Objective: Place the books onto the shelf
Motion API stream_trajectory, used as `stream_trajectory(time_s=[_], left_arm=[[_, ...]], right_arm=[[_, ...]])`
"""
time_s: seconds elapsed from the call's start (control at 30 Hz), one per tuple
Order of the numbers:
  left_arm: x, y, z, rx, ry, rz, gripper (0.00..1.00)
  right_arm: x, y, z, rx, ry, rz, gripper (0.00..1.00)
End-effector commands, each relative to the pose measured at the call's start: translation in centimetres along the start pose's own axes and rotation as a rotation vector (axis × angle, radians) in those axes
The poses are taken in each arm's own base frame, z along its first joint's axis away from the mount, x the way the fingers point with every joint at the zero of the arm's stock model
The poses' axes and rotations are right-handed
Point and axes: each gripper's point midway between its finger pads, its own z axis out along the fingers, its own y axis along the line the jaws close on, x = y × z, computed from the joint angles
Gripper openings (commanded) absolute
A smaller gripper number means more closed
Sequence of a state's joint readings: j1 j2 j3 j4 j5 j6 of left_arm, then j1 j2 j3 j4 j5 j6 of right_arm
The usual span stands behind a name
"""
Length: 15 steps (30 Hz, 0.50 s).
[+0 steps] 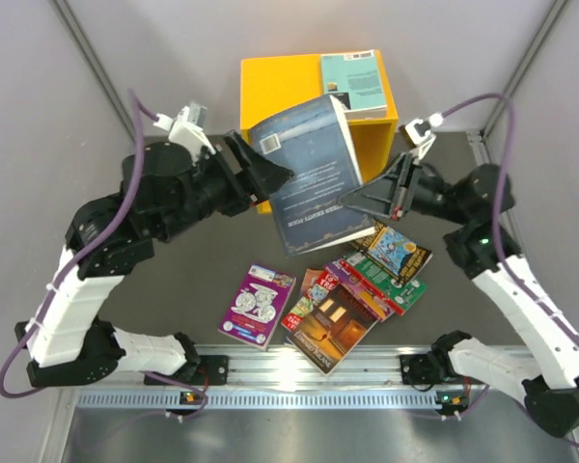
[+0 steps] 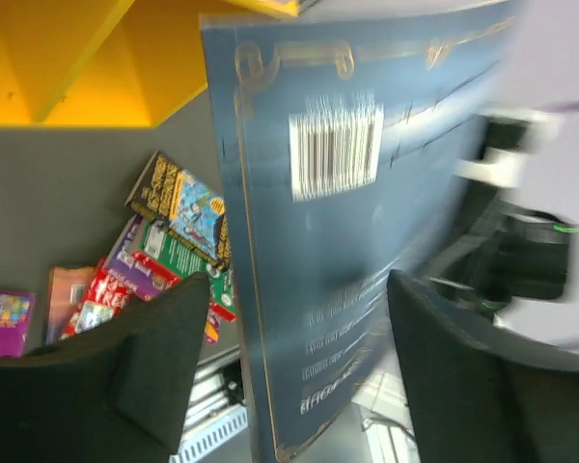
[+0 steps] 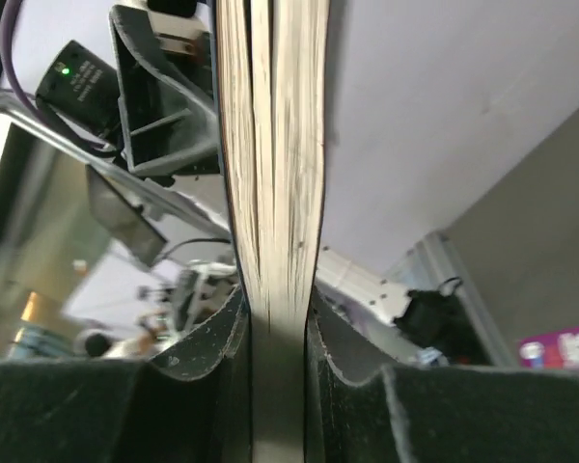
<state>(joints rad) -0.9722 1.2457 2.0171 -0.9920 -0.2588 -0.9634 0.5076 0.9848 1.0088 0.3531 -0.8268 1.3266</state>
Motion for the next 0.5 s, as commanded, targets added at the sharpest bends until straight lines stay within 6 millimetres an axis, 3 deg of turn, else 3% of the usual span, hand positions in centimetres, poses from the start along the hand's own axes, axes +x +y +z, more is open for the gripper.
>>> stream_trajectory(time_s=[0.0, 0.03, 0.07, 0.1, 0.17, 0.2, 0.23, 0.27, 0.3, 0.33, 0.4, 0.43, 0.47], left_arm=[[1.0, 4.0, 2.0, -0.188, 0.015, 0.126, 0.84], [0.9, 4.1, 2.3, -0.198, 0.014, 0.134, 0.98], [0.7, 4.5, 2.4, -0.218, 0.001, 0.149, 0.99], [0.6, 4.5, 2.3, -0.217, 0.000, 0.153, 0.99], [0.0, 4.8, 2.0, -0.231, -0.026, 0.160, 0.99], [-0.2, 4.9, 1.8, -0.234, -0.035, 0.161, 0.99], [-0.6, 5.1, 1.3, -0.239, -0.055, 0.164, 0.99], [-0.8, 5.1, 1.1, -0.239, -0.063, 0.161, 0.99], [-1.0, 5.1, 0.8, -0.234, -0.072, 0.161, 0.99], [-1.1, 5.3, 0.3, -0.232, -0.080, 0.159, 0.99], [-1.1, 5.6, -0.1, -0.238, -0.085, 0.155, 0.99], [-1.0, 6.0, -0.4, -0.242, -0.082, 0.156, 0.99], [-0.9, 6.4, -0.6, -0.249, -0.083, 0.154, 0.99]], right_arm=[[-2.4, -0.1, -2.4, 0.221, 0.009, -0.262, 0.00], [-3.7, -0.7, -2.4, 0.245, -0.005, -0.261, 0.00], [-5.9, -0.7, -2.8, 0.276, -0.041, -0.286, 0.00], [-6.9, 0.3, -3.1, 0.274, -0.067, -0.326, 0.00], [-9.2, -0.8, -3.0, 0.326, -0.091, -0.322, 0.00], [-10.8, 1.0, -2.9, 0.323, -0.119, -0.388, 0.00], [-12.2, -0.2, -2.5, 0.349, -0.123, -0.365, 0.00], [-13.2, -0.1, -2.3, 0.352, -0.136, -0.374, 0.00], [-14.7, 1.6, -2.1, 0.338, -0.165, -0.415, 0.00], [-16.2, 0.0, -1.7, 0.356, -0.167, -0.390, 0.00], [-18.8, 1.3, -1.5, 0.348, -0.205, -0.422, 0.00], [-20.3, -0.5, -1.2, 0.364, -0.207, -0.394, 0.00], [-21.3, -0.7, -1.2, 0.367, -0.218, -0.394, 0.00]])
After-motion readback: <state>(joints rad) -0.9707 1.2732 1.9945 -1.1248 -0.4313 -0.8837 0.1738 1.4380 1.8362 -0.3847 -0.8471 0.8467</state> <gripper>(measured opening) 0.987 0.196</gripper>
